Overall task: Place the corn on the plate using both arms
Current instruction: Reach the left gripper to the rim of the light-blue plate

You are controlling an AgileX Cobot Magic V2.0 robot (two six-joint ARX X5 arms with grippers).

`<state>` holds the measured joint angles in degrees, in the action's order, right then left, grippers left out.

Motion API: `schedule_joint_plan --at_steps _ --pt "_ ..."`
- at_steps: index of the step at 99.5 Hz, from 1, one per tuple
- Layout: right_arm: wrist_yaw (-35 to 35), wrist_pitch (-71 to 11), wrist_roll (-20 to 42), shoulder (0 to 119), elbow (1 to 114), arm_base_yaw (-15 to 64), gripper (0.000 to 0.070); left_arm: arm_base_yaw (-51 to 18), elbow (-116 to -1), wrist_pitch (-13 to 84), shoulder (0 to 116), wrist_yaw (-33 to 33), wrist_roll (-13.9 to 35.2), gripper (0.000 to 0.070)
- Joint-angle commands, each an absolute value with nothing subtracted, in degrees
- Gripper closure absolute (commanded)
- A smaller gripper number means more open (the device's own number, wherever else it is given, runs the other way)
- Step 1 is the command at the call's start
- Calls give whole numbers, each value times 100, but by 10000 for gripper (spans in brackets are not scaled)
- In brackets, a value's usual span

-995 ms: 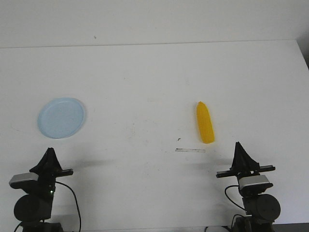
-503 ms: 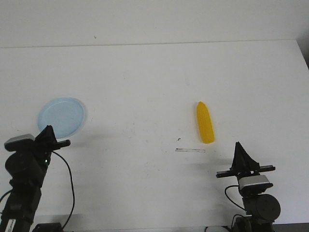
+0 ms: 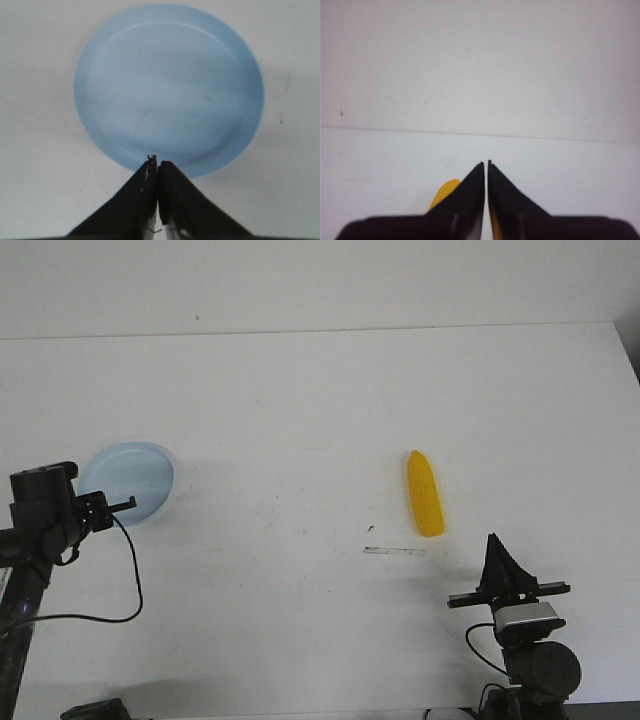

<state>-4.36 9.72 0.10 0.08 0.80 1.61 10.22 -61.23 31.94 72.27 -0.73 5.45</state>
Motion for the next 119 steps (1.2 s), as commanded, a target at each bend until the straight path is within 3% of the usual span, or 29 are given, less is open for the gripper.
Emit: schedule_joint_plan --at_steps 1,17,28,43,51,68,98,119 --pt "-440 1039 58 8 73 172 693 1315 -6326 3378 7474 -534 694 699" --pt "-440 1039 60 8 73 172 693 2121 -6386 3435 7942 -1885 867 699" --pt "-443 1039 60 8 73 172 693 2574 -6386 3433 8235 -2357 1144 699" --pt "-440 1039 60 8 73 172 693 2936 -6383 3382 8532 -2377 1181 676" --pt "-440 1039 60 8 73 172 693 3041 -6383 3326 8621 -2377 1280 567" --pt "-440 1039 58 8 73 172 693 3201 -6386 3013 8702 -2375 1343 446" --pt "-440 1039 60 8 73 172 693 3076 -6383 2462 9080 -2375 1745 443" --pt "-443 1039 60 8 73 172 693 2956 -6386 2154 9260 -2353 1763 443"
